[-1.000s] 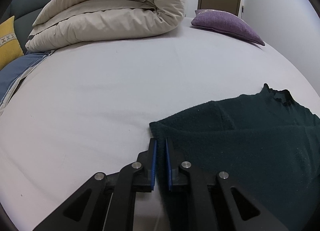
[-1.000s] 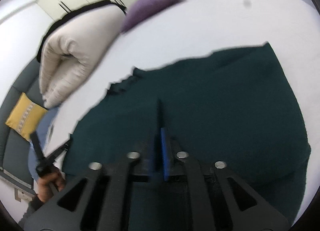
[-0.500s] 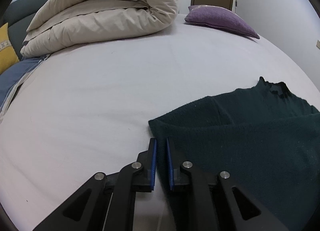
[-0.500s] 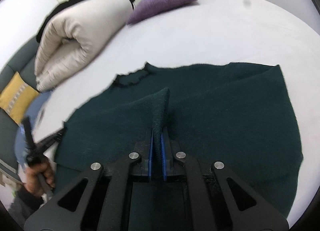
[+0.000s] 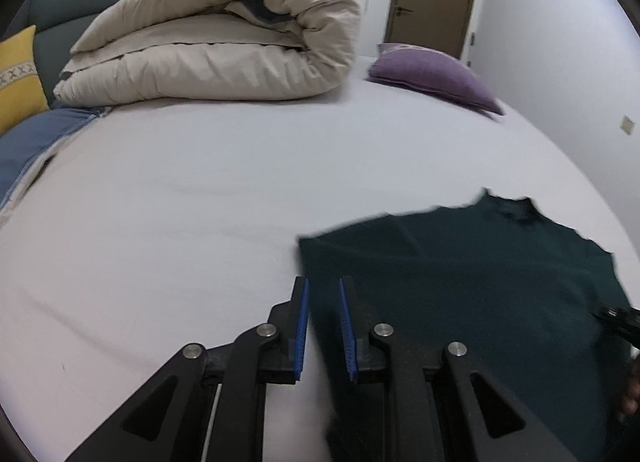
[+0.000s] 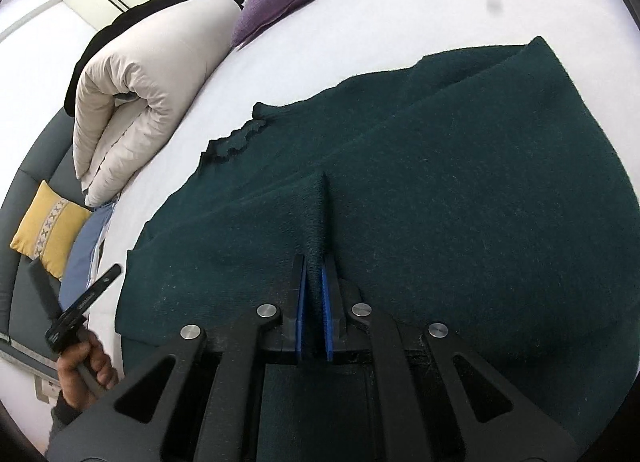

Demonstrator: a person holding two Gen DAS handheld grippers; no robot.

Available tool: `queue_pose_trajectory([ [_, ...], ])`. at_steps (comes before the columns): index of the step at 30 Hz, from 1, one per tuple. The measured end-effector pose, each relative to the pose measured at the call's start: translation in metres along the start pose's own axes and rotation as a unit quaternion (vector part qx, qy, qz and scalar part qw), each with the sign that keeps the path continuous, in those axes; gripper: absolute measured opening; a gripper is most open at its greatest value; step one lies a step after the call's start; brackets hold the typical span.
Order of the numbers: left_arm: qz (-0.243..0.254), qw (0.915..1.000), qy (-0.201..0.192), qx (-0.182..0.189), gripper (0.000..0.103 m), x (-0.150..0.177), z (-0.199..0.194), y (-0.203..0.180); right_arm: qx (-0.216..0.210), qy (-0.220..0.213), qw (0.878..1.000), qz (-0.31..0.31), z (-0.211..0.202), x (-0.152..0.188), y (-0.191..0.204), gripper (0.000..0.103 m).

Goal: Fold small clothes
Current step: 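Move both open grippers to the sweater hem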

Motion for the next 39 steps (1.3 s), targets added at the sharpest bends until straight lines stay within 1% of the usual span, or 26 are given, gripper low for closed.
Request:
queue_pose_trajectory([
  [2, 0.019, 0.9998, 0.006, 0.004, 0.019, 0.014, -0.006, -0.008, 0.007, -0.004, 1.000, -0.010, -0.002, 0.001, 0.003, 0.006],
  [3, 0.035, 0.9993, 0.015, -0.002, 0.019, 0.023, -0.003, -0.011, 0.008, -0.005, 1.000, -0.013, -0.004, 0.002, 0.004, 0.006],
  [5, 0.057, 0.9975, 0.034, -0.026, 0.020, 0.043, 0.013, -0.009, 0.008, -0.005, 1.000, -0.012, -0.006, 0.003, 0.000, 0.006],
  [6, 0.055, 0.9976, 0.035, -0.024, 0.020, 0.046, 0.018, -0.007, 0.008, -0.006, 1.000, -0.010, -0.006, 0.003, -0.002, 0.006],
  [8, 0.058, 0.9975, 0.031, -0.029, 0.026, 0.047, 0.020, -0.006, 0.007, -0.007, 1.000, -0.005, -0.006, 0.002, -0.005, 0.004],
  [10, 0.091, 0.9941, 0.020, -0.055, 0.028, 0.048, 0.018, -0.010, 0.013, -0.008, 1.000, -0.016, -0.005, 0.002, -0.006, 0.004],
  [11, 0.097, 0.9934, 0.018, -0.060, 0.028, 0.048, 0.017, -0.010, 0.014, -0.009, 1.000, -0.022, -0.005, 0.002, -0.006, 0.004],
  [13, 0.088, 0.9942, 0.020, -0.058, 0.030, 0.045, 0.011, -0.005, 0.006, -0.012, 1.000, -0.025, -0.003, 0.002, -0.008, 0.005],
  [15, 0.058, 0.9969, 0.021, -0.049, 0.031, 0.047, -0.007, 0.008, 0.003, -0.009, 1.000, -0.007, -0.009, 0.003, -0.007, 0.012],
  [16, 0.048, 0.9976, 0.018, -0.047, 0.036, 0.049, -0.017, 0.013, 0.014, -0.011, 1.000, 0.000, -0.020, 0.005, -0.006, 0.016],
  [17, 0.040, 0.9982, 0.015, -0.043, 0.046, 0.051, -0.030, 0.020, 0.021, -0.015, 1.000, -0.001, -0.030, 0.007, -0.005, 0.029],
  [18, 0.028, 0.9988, 0.011, -0.037, 0.051, 0.056, -0.044, 0.027, 0.031, -0.024, 0.999, -0.010, -0.046, 0.010, -0.001, 0.048],
  [19, 0.015, 0.9995, 0.011, -0.027, 0.060, 0.062, -0.057, 0.033, 0.034, -0.036, 0.999, -0.019, -0.061, 0.012, 0.003, 0.058],
  [20, 0.000, 0.9998, 0.014, -0.012, 0.066, 0.073, -0.074, 0.040, 0.034, -0.056, 0.997, -0.027, -0.081, 0.017, 0.007, 0.068],
  [22, -0.012, 0.9995, 0.028, 0.005, 0.070, 0.094, -0.097, 0.047, 0.024, -0.074, 0.996, -0.039, -0.114, 0.028, 0.014, 0.068],
  [24, -0.028, 0.9973, 0.057, 0.038, 0.070, 0.125, -0.119, 0.052, 0.007, -0.065, 0.997, -0.041, -0.136, 0.046, 0.019, 0.068],
  [26, -0.047, 0.9918, 0.090, 0.078, 0.070, 0.160, -0.139, 0.054, -0.020, -0.055, 0.997, -0.044, -0.161, 0.073, 0.025, 0.068],
  [28, -0.056, 0.9879, 0.112, 0.092, 0.070, 0.188, -0.153, 0.056, -0.037, -0.044, 0.997, -0.059, -0.183, 0.104, 0.030, 0.068],
  [29, -0.060, 0.9862, 0.121, 0.097, 0.070, 0.203, -0.160, 0.057, -0.040, -0.040, 0.997, -0.061, -0.193, 0.118, 0.030, 0.068],
  [31, -0.068, 0.9797, 0.145, 0.121, 0.070, 0.230, -0.171, 0.054, -0.045, -0.035, 0.997, -0.053, -0.211, 0.144, 0.024, 0.068],
  [33, -0.070, 0.9766, 0.150, 0.136, 0.070, 0.248, -0.182, 0.053, -0.051, -0.032, 0.997, -0.039, -0.224, 0.166, 0.015, 0.068],
  [35, -0.086, 0.9724, 0.158, 0.148, 0.068, 0.260, -0.190, 0.055, -0.056, -0.030, 0.998, -0.021, -0.238, 0.185, 0.002, 0.068],
  [39, -0.098, 0.9609, 0.180, 0.186, 0.066, 0.266, -0.197, 0.050, -0.057, -0.033, 0.998, 0.019, -0.266, 0.213, -0.029, 0.066],
])
Point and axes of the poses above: each gripper's, at about its wrist camera, not at the fingertips, and z roughly the way its jaws point, y to its left, x to its underside, the point moved 9 cm from there along z, roughly the way its jaws point, and after that the axes turned 10 degrees about -x, right-handed, at the moved point
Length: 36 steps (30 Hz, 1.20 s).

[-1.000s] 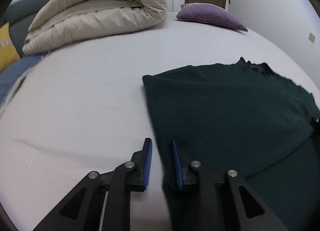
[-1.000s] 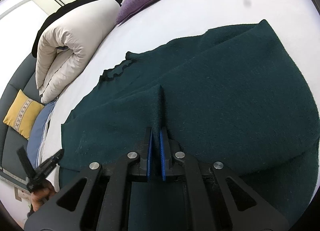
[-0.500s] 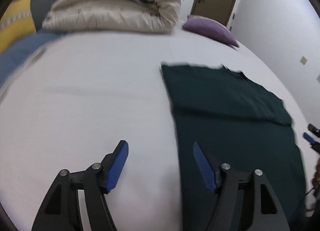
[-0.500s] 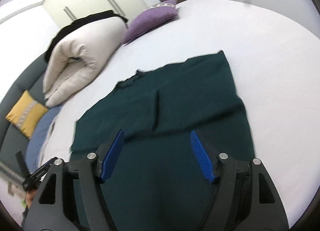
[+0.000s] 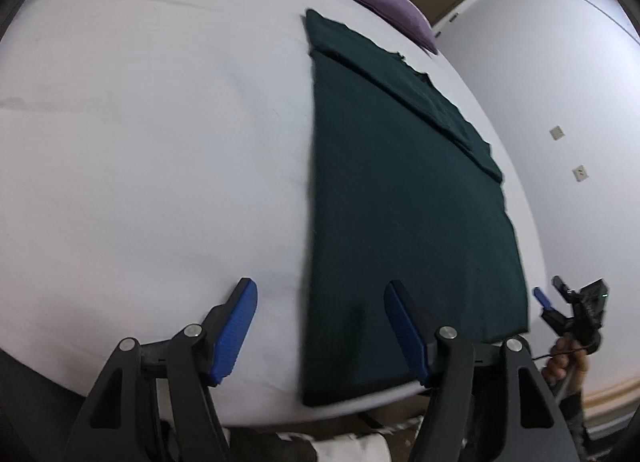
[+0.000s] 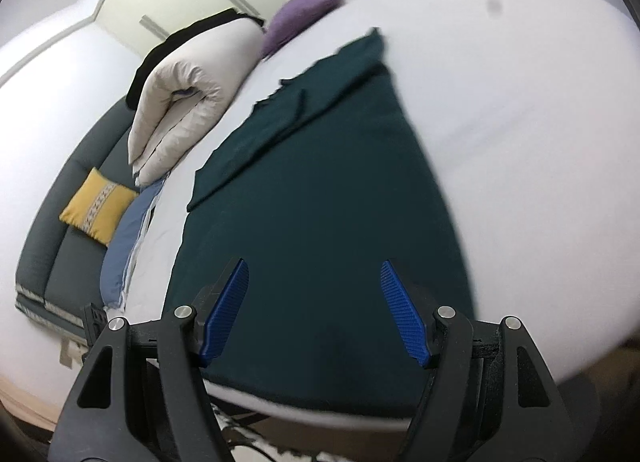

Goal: Fold small clothes
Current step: 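Move both open grippers to the sweater hem, then grasp the hem with both grippers and lift it toward the collar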

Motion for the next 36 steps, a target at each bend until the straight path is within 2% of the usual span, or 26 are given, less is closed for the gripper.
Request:
queue_pose_trajectory([
  [2, -0.004, 0.9996, 0.020, 0.021, 0.061, 0.005, 0.002, -0.004, -0.004, -0.008, 1.000, 0.013, -0.014, 0.007, -0.009, 0.066],
  [5, -0.020, 0.9978, 0.041, 0.047, 0.061, 0.009, 0.006, -0.007, -0.012, -0.019, 0.999, 0.033, -0.035, 0.014, -0.022, 0.066],
  [8, -0.058, 0.9935, 0.058, 0.079, 0.058, 0.009, 0.008, -0.006, -0.010, -0.019, 0.999, 0.044, -0.050, 0.020, -0.036, 0.066],
  [10, -0.068, 0.9917, 0.069, 0.085, 0.055, 0.013, 0.007, -0.004, -0.010, -0.017, 0.998, 0.052, -0.058, 0.025, -0.043, 0.066],
  [18, -0.085, 0.9880, 0.084, 0.097, 0.049, 0.024, 0.004, -0.002, -0.015, -0.002, 0.996, 0.091, -0.071, 0.036, -0.067, 0.066],
  [21, -0.075, 0.9895, 0.086, 0.089, 0.040, 0.027, 0.004, -0.003, 0.002, 0.016, 0.995, 0.101, -0.069, 0.043, -0.074, 0.066],
  [23, -0.068, 0.9900, 0.089, 0.086, 0.025, 0.029, 0.005, -0.002, 0.003, 0.026, 0.994, 0.108, -0.064, 0.044, -0.076, 0.065],
  [26, -0.069, 0.9905, 0.090, 0.077, 0.013, 0.032, 0.007, 0.001, 0.004, 0.040, 0.992, 0.122, -0.056, 0.049, -0.079, 0.062],
  [36, -0.058, 0.9921, 0.082, 0.075, 0.007, 0.037, 0.004, 0.000, -0.002, 0.083, 0.985, 0.149, -0.037, 0.053, -0.082, 0.047],
])
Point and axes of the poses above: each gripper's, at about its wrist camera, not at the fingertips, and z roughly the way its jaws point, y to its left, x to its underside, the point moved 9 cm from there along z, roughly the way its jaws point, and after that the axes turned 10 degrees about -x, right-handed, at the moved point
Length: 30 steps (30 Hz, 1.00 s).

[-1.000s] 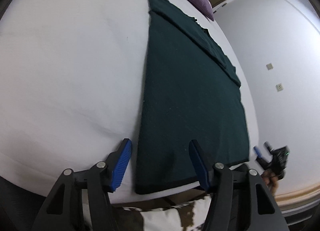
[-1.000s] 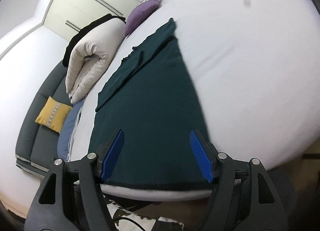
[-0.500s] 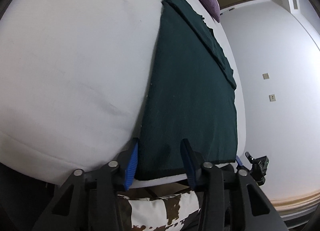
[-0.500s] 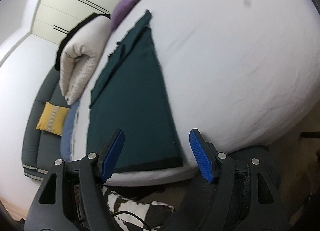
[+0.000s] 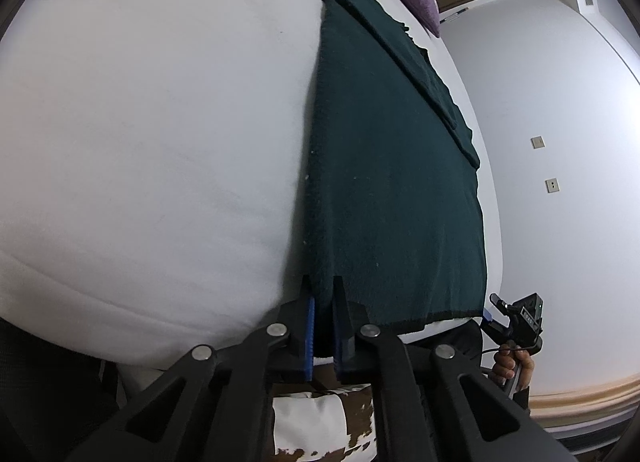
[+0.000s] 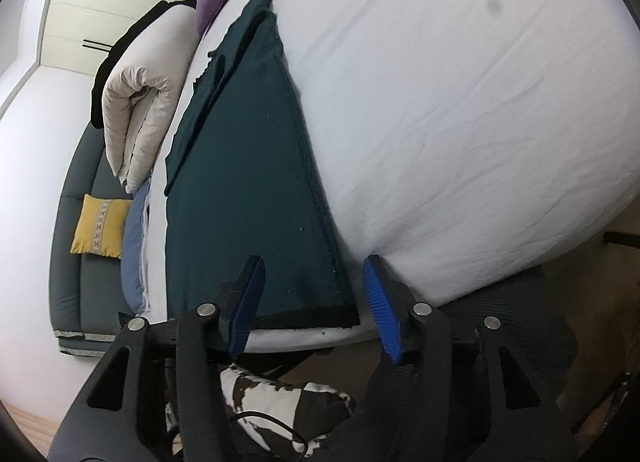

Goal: Fold small clothes
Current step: 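Grasp the hem with both grippers and lift it toward the collar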

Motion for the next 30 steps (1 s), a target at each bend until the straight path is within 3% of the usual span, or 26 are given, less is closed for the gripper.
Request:
queue_pose_trajectory([
  [5, 0.003, 1.0000, -0.002, 0.002, 0.007, 0.002, -0.001, -0.001, -0.014, 0.020, 1.000, 0.011, 0.009, 0.004, 0.002, 0.037],
  [7, 0.003, 1.0000, -0.004, 0.002, 0.007, 0.003, -0.003, 0.000, -0.014, 0.028, 0.999, 0.013, 0.013, 0.007, 0.002, 0.030],
  [9, 0.006, 0.9999, -0.008, -0.001, 0.007, 0.004, -0.005, -0.001, -0.011, 0.031, 0.999, 0.009, 0.016, 0.009, 0.003, 0.015],
  [12, 0.011, 0.9998, -0.014, -0.003, 0.006, 0.005, -0.008, -0.005, -0.011, 0.028, 1.000, 0.006, 0.017, 0.011, 0.005, 0.009],
  [17, 0.011, 0.9996, -0.022, 0.015, 0.006, 0.005, -0.018, -0.014, -0.010, 0.024, 0.999, -0.022, 0.014, 0.013, 0.020, 0.007],
  [30, -0.017, 0.9855, -0.090, 0.142, 0.006, -0.038, -0.081, -0.062, -0.068, -0.023, 0.994, -0.082, -0.009, -0.020, 0.107, 0.006],
])
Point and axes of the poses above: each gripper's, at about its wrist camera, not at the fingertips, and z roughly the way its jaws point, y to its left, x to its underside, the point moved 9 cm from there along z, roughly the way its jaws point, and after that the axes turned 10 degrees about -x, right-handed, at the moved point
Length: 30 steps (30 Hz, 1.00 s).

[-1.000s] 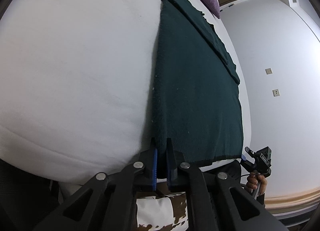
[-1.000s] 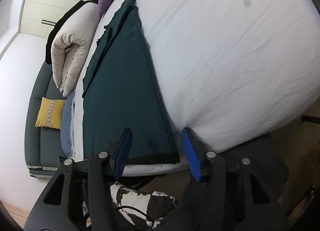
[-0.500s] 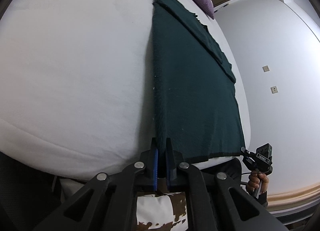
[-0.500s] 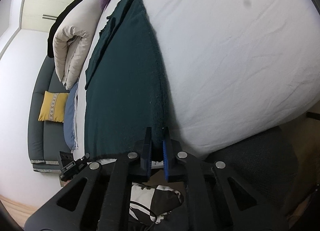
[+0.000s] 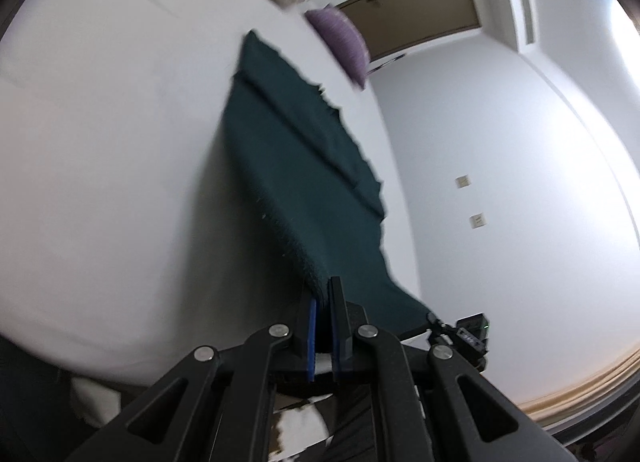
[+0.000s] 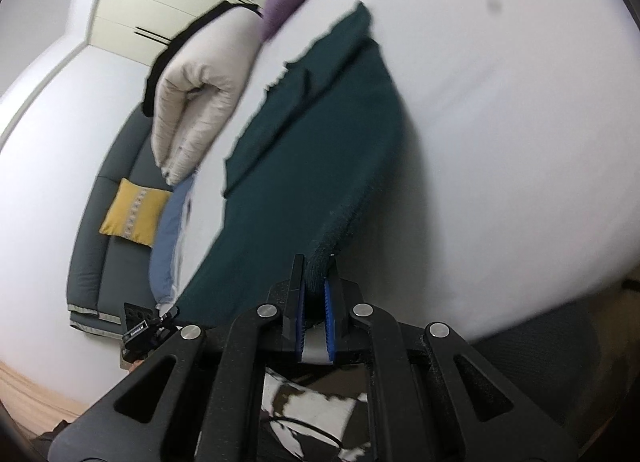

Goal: Fold small clothes
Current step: 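Grasp the hem with both grippers and lift it toward the collar, then lay the lifted hem over the collar with both grippers and release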

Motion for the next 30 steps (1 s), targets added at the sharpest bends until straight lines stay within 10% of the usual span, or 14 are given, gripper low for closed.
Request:
queue_pose_trajectory([
  [17, -0.046, 0.9949, -0.076, 0.049, 0.006, -0.143, 0.032, -0.034, -0.046, -0.088, 0.995, -0.015, 0.043, -0.163, 0.056, 0.006],
  [30, -0.058, 0.9956, -0.073, 0.004, 0.006, -0.252, 0.118, -0.023, 0.005, -0.118, 0.993, -0.003, 0.146, -0.294, 0.022, 0.006],
])
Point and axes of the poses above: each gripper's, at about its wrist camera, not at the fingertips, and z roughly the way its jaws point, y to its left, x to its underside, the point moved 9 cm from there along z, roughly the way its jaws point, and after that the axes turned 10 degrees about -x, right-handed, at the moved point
